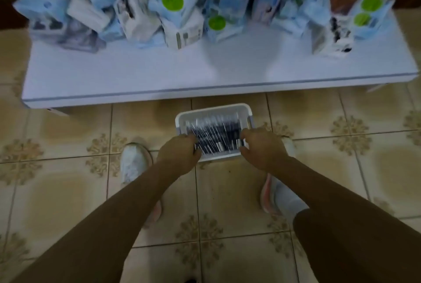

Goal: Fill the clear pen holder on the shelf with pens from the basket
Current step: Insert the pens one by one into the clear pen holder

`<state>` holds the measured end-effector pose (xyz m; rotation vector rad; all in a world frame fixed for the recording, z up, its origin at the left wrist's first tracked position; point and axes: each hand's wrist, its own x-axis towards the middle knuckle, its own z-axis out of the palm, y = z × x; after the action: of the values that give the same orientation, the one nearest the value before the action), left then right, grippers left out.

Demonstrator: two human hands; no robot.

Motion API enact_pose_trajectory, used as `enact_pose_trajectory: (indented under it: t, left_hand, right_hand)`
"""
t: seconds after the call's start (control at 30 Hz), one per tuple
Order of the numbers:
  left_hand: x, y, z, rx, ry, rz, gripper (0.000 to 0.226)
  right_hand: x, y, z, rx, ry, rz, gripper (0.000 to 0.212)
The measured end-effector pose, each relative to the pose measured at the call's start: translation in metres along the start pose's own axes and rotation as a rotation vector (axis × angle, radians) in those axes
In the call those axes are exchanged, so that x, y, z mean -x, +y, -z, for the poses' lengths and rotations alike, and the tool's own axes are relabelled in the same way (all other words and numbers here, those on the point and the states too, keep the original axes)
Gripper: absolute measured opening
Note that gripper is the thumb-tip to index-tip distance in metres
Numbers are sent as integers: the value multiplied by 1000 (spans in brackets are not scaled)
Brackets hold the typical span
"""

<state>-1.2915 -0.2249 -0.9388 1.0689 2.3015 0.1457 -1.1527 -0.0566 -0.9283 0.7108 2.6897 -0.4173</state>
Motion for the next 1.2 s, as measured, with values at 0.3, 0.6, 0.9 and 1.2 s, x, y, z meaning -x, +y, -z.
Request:
enact_pose_trajectory:
  t: [0.3, 0.6, 0.9, 1.2]
  left_hand:
    - [-91, -23, -94, 371, -105, 243, 27]
    - [-127, -22, -143, 417, -107, 421, 45]
    - [-130, -13, -147, 495, 10, 420, 41]
    - [-138, -4, -152, 753, 53, 629, 36]
  right_hand:
    - [-83, 23, -81, -7, -221, -37, 25]
    - [-116, 22, -128, -74, -334, -164, 41]
    - [-123, -6, -143, -141, -357, -119, 34]
    - [-113, -16, -150, -410, -326, -132, 30]
